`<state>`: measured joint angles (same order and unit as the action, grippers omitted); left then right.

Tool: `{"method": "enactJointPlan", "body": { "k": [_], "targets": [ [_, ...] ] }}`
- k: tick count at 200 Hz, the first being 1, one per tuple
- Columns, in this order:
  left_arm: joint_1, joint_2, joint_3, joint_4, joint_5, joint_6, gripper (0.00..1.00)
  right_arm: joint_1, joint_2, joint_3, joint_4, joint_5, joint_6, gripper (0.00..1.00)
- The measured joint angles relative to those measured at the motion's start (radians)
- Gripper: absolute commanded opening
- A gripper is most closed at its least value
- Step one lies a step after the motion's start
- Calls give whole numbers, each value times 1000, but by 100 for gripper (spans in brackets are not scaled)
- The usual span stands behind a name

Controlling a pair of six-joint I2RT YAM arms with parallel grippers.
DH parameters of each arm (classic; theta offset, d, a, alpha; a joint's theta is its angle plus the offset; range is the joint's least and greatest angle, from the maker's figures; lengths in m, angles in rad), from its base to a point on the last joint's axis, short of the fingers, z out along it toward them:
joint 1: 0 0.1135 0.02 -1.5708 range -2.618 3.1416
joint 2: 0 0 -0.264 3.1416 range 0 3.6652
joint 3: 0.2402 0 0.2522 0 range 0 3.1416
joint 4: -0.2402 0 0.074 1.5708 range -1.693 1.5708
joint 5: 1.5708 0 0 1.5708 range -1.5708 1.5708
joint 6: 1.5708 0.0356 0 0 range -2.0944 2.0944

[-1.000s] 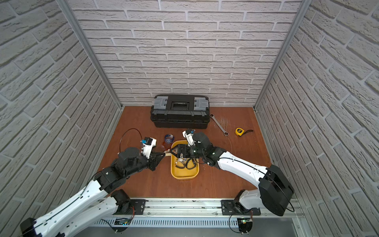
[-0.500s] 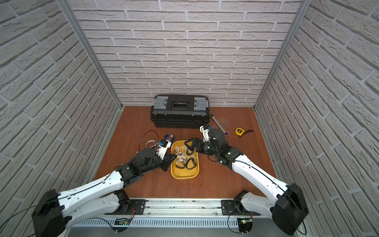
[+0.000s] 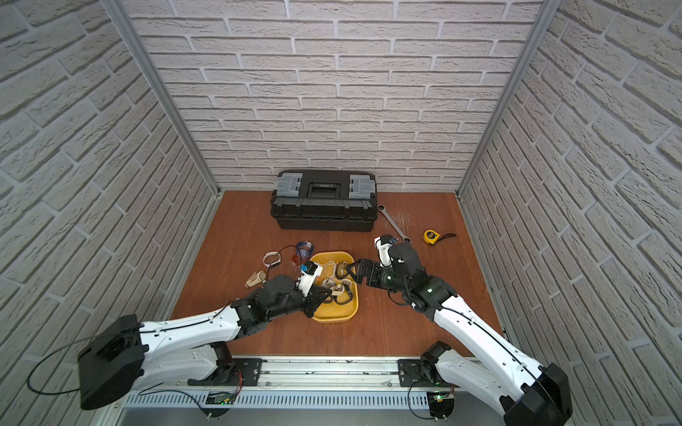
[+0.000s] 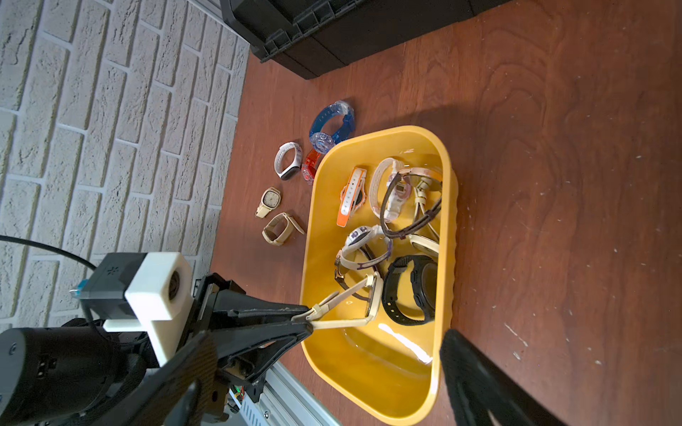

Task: Put the watch into the storage box
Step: Place the watch in the storage box.

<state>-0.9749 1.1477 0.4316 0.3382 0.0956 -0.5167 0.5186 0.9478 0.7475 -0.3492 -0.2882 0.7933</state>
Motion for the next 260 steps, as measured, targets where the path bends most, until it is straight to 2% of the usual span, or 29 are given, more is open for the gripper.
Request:
{"method": "enactJointPlan", "body": {
  "k": [117,182,200,214,260],
  "targets": [
    [-42,149,-39,112,6,-39,14,-5,2,0,-8,4,-25,96],
    [-56,256,-12,198,33,-45,19,-5,8,0,-14,7,-42,97],
    [-57,262,-11,213,33,-46,25,-5,8,-1,-19,8,-45,97],
    [-58,261,-11,217,33,-47,37,-5,8,-2,-23,9,-47,97],
    [-60,182,-13,141,17,-67,62,-5,8,-6,-29,12,-50,97]
  ]
}}
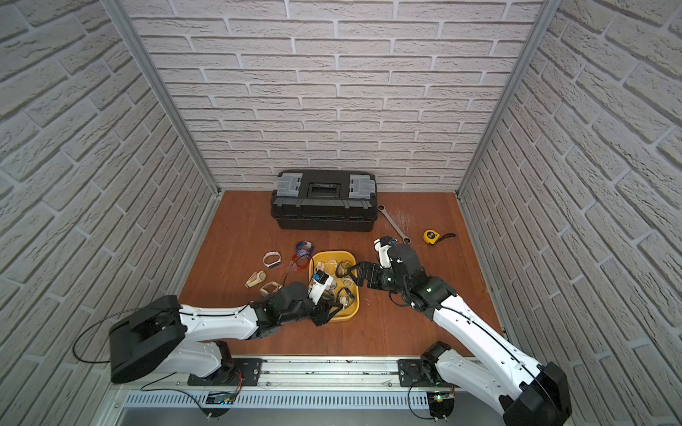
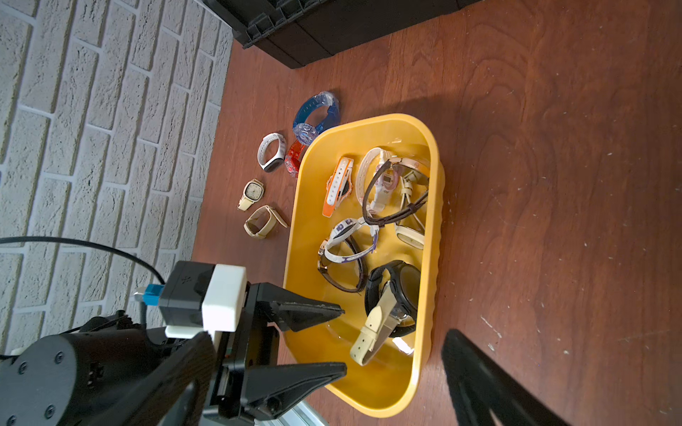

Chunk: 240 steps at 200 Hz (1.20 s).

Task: Put the watch into the storage box
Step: Place the watch in the storage box, then pick up the watch at the center of the board.

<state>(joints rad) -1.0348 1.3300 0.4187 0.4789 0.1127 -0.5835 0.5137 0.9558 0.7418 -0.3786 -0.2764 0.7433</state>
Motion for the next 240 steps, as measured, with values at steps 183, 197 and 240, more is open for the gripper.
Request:
{"method": "enactJointPlan", "body": {
  "k": [183,197,240],
  "targets": [
    [436,-572,180,-1122,-240,-222,98,68,60,0,-5,-73,-108,100],
    [456,-513,182,-1169,-238,-230,98,90,60,0,-8,-73,-124,100],
    [500,-285,192,-1158,-232,-219,98,193,51,0,-20,-43,-178,100]
  ]
}}
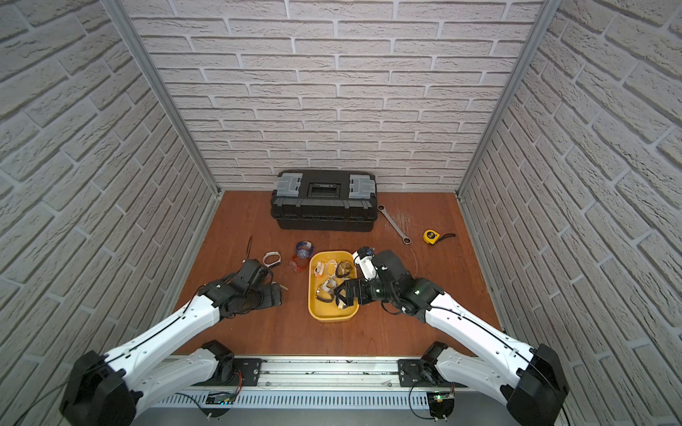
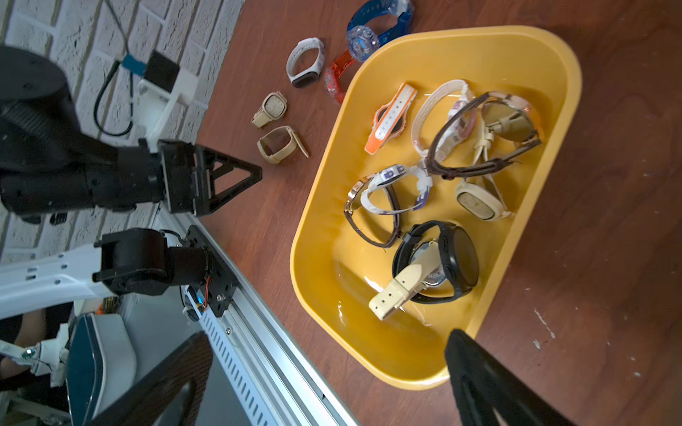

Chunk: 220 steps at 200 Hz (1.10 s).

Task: Put the watch into the storage box
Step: Pick up the watch at the center of the board.

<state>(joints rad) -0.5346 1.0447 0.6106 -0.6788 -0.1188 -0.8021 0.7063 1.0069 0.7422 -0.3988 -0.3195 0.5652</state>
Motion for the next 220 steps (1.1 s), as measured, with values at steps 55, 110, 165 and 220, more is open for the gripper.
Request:
{"method": "enactJointPlan", "body": {
  "k": [55,110,165,220],
  "targets": [
    [24,81,87,24,-6,37,92,130,-95,-25,3,98,-56,100],
    [37,233,165,63,20,84,86,175,-145,-72,22,143,-77,100],
    [44,418,193,133,45,117,77,228,-168,-74,32,166,-110,100],
    [47,500,196,170,44,134,58,249,-163,-74,31,193,-117,100]
  ]
}}
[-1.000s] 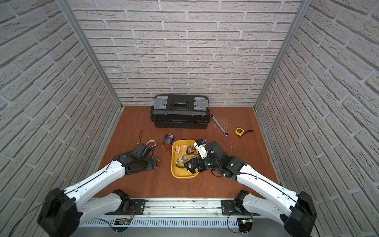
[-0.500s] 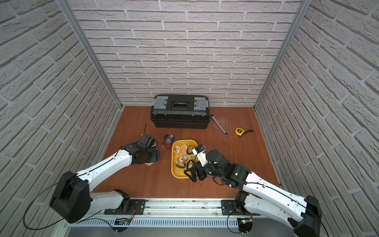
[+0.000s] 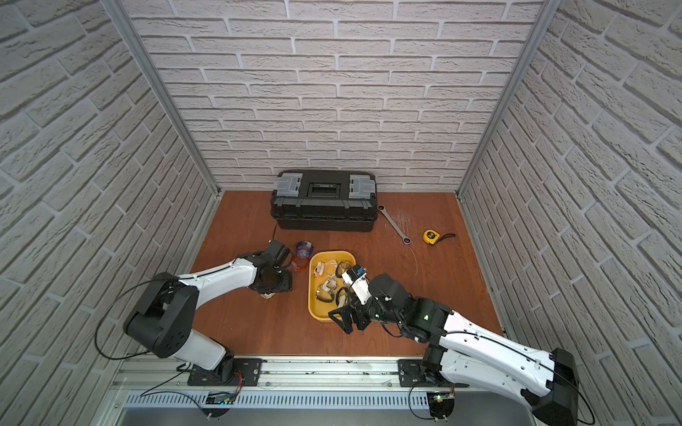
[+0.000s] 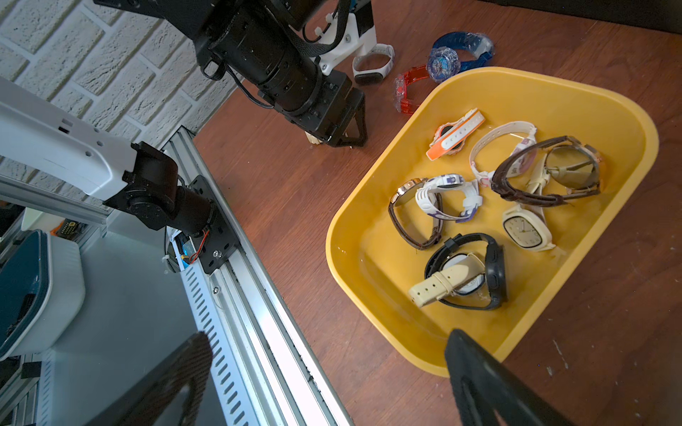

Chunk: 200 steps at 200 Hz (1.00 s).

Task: Put the watch into the storage box
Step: Pick up the watch at the center of the board, then place the watch in the storage box.

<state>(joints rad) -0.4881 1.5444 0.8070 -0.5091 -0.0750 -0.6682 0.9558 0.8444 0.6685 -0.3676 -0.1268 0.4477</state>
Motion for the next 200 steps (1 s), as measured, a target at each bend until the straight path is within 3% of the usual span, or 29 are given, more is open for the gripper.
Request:
{"method": "enactJointPlan", "body": {
  "k": [40,73,118,158,200],
  "targets": [
    [3,3,0,3,-15,3,23,0,2,0,0,11,-9,100],
    [3,2,-4,5,-15,19,8,1,12,0,0,18,-15,100],
    [-27,-51,-10,-37,-7,37,5,2,9,0,-7,32,-15,100],
    [-170,-132,92,-161,11,44,4,3,-60,0,-22,56,-9,100],
    [-312,-93,275,-199,60,42,3,3,-135,0,-53,90,9,100]
  ]
}}
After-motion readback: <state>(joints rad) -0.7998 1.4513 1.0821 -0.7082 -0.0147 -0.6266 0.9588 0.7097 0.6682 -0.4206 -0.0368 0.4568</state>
